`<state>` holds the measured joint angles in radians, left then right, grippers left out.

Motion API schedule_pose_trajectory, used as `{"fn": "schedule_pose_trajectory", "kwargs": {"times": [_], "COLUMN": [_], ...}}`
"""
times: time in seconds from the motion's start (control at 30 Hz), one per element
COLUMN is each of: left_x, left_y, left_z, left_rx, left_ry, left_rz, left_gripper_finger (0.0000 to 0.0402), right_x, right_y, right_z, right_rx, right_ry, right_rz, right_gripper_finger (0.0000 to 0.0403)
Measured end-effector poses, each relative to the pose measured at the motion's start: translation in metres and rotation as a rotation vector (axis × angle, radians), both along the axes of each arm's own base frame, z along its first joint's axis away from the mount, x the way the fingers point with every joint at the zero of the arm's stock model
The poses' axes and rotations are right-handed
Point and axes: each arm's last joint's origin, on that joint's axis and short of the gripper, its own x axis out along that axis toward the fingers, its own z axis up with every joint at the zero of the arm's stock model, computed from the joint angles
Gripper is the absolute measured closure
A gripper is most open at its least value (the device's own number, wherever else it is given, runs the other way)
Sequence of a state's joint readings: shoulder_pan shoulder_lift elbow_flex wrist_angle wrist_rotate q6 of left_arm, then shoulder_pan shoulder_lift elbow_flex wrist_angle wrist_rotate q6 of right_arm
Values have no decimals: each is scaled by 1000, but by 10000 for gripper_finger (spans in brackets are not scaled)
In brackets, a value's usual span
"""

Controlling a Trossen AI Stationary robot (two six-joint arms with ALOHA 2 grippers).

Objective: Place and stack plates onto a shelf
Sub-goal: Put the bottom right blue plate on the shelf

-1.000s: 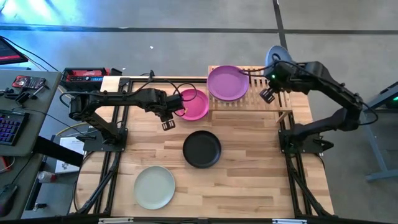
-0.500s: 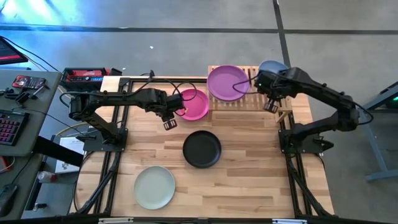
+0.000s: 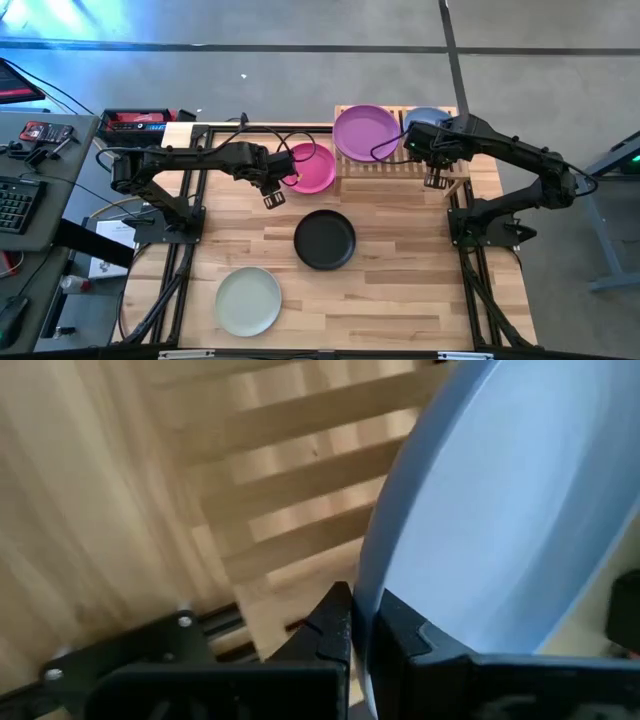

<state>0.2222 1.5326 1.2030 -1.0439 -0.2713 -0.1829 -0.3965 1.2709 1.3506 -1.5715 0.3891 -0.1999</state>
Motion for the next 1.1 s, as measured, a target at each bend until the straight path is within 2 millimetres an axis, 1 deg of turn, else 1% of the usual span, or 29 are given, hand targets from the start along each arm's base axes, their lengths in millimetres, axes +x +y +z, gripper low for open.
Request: {"fn": "schedule_pose_trajectory", "kwargs": {"times": [0.33,0.57,0.73,0.9,1.1], "left_x": [0,0,0,0,0], "left_y": [0,0,0,0,0], "left_z": [0,0,0,0,0], "left_rx": [0,0,0,0,0], "left_ry": [0,1,1,1,1], "left_rz": [0,-1,-1,-1,-1], "left_gripper_finger": [284,284,284,284,284], "right_x": [1,0,-1,-2,-2], "right_y": [1,-1,-3,-4,-6], "right_z": [-1,-2,-2,-1,-2], "right_rx": [77,162,163,99,98], "right_ry": [-24,-69,-79,-52,-54], "right_rz": [26,-10,-45,-51,-81], "right_gripper_finger": [403,403,403,403,402]}}
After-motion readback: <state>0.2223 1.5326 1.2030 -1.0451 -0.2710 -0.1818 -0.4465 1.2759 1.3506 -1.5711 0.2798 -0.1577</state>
